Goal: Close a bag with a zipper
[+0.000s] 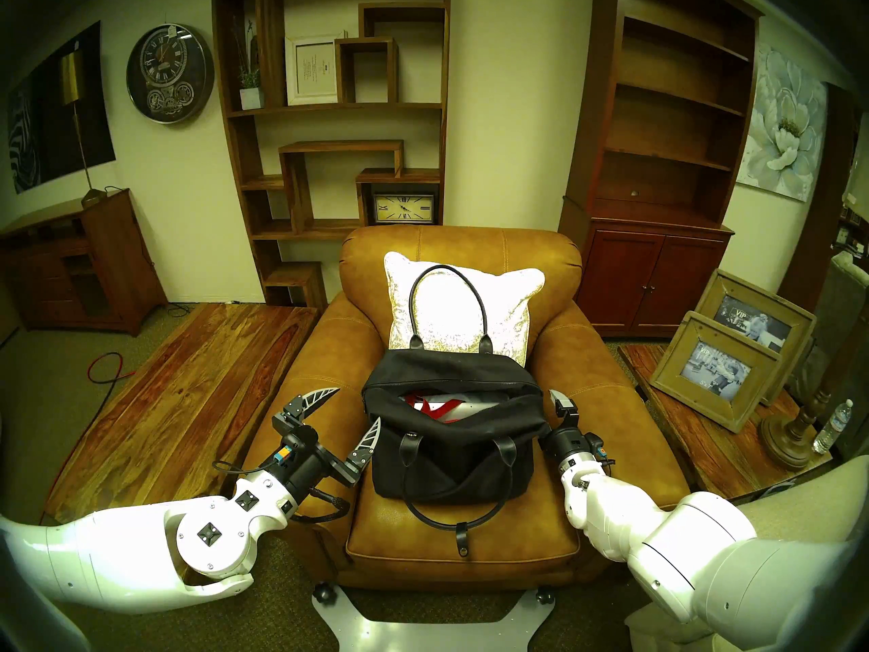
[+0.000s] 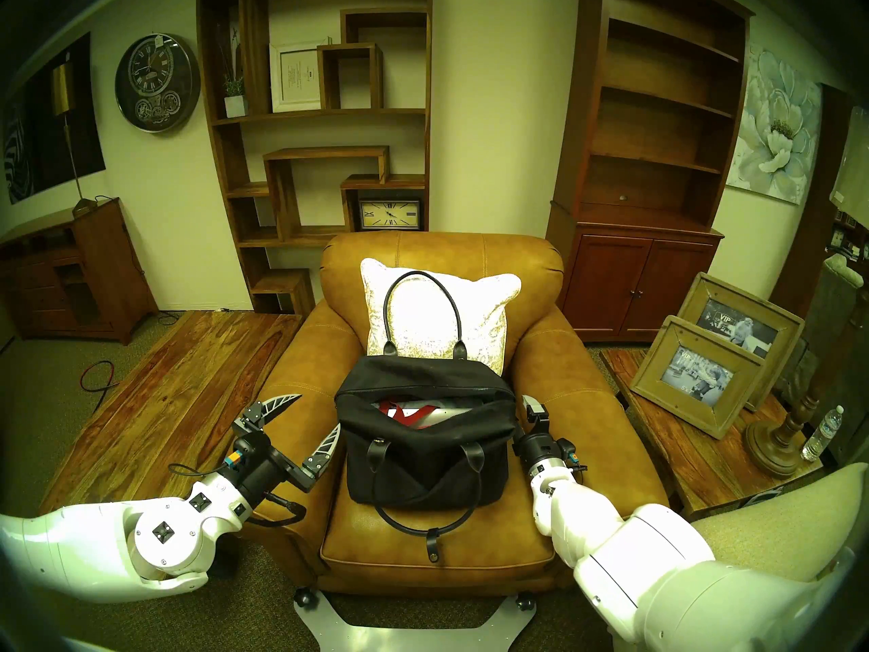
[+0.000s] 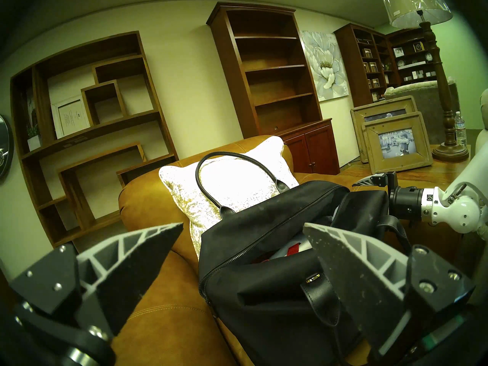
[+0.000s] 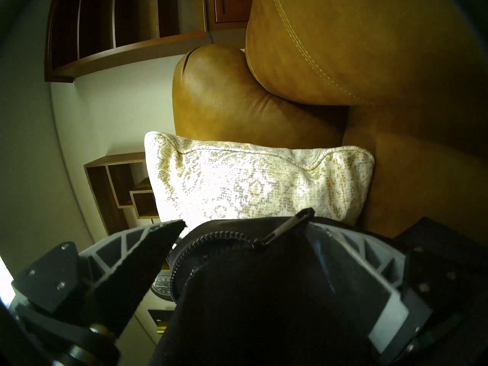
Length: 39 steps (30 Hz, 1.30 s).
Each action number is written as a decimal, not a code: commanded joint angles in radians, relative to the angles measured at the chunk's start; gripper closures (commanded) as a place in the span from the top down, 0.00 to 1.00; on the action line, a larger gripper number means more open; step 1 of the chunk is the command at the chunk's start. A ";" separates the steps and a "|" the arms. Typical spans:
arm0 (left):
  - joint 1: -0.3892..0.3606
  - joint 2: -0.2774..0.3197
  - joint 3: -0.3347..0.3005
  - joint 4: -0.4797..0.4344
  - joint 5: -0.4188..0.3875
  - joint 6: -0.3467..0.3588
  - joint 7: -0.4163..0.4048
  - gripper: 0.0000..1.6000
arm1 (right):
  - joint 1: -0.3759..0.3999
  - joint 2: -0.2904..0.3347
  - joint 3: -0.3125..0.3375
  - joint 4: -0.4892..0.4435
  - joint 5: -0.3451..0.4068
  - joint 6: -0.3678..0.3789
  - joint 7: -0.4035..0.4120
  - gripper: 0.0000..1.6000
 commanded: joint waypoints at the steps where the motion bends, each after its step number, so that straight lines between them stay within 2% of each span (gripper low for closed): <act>1: -0.006 -0.002 -0.005 -0.007 -0.002 -0.004 -0.001 1.00 | 0.034 -0.009 0.000 -0.006 -0.001 -0.006 -0.013 1.00; 20: -0.011 -0.001 0.002 -0.007 -0.002 -0.004 0.003 1.00 | 0.050 -0.023 0.019 -0.006 0.001 -0.022 -0.088 1.00; 21: -0.012 -0.001 0.002 -0.007 -0.002 -0.004 0.003 1.00 | 0.051 -0.023 0.020 -0.005 0.001 -0.024 -0.093 0.89; 22: -0.012 -0.001 0.002 -0.007 -0.002 -0.004 0.003 1.00 | 0.051 -0.023 0.020 -0.005 0.001 -0.024 -0.093 0.89; 23: -0.012 -0.001 0.002 -0.007 -0.002 -0.004 0.003 1.00 | 0.051 -0.022 0.021 -0.005 0.001 -0.024 -0.095 0.64; 24: -0.012 -0.001 0.003 -0.007 -0.002 -0.004 0.003 1.00 | 0.052 -0.021 0.024 -0.005 0.002 -0.024 -0.100 0.55; 25: -0.012 -0.001 0.003 -0.007 -0.002 -0.004 0.003 1.00 | 0.052 -0.021 0.024 -0.005 0.002 -0.024 -0.100 0.55; 28: -0.013 -0.001 0.004 -0.007 -0.002 -0.004 0.004 1.00 | 0.052 -0.020 0.028 -0.006 0.002 -0.024 -0.108 0.41; 30: -0.014 0.000 0.005 -0.007 -0.002 -0.004 0.004 1.00 | 0.052 -0.019 0.030 -0.007 0.002 -0.022 -0.114 0.40; 32: -0.014 0.000 0.006 -0.007 -0.002 -0.004 0.005 1.00 | 0.053 -0.018 0.032 -0.008 0.001 -0.022 -0.116 0.45; 39: -0.016 0.000 0.008 -0.007 -0.002 -0.004 0.006 1.00 | 0.054 -0.015 0.028 -0.008 -0.008 -0.025 -0.120 0.20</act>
